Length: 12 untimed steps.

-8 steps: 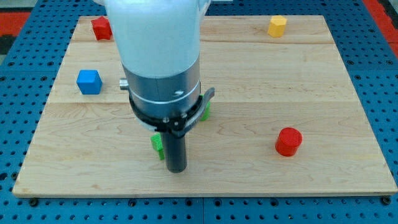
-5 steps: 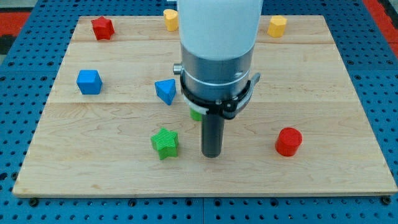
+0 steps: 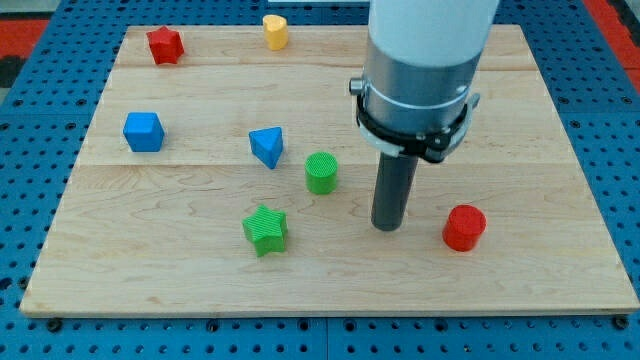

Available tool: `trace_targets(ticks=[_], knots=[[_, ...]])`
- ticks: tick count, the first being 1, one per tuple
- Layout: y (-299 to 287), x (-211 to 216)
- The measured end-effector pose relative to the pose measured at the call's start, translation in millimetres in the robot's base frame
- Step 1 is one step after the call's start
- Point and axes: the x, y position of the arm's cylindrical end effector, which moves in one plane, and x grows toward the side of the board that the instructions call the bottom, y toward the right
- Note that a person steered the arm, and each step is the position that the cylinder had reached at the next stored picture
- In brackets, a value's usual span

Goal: Move the green circle to the bottom left

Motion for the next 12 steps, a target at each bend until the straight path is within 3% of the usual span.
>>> trace_targets(ticks=[2, 3, 5, 8, 9, 12], knots=[[-5, -23], [-44, -57], [-186, -68], [-117, -63], [-186, -57], [-241, -48]])
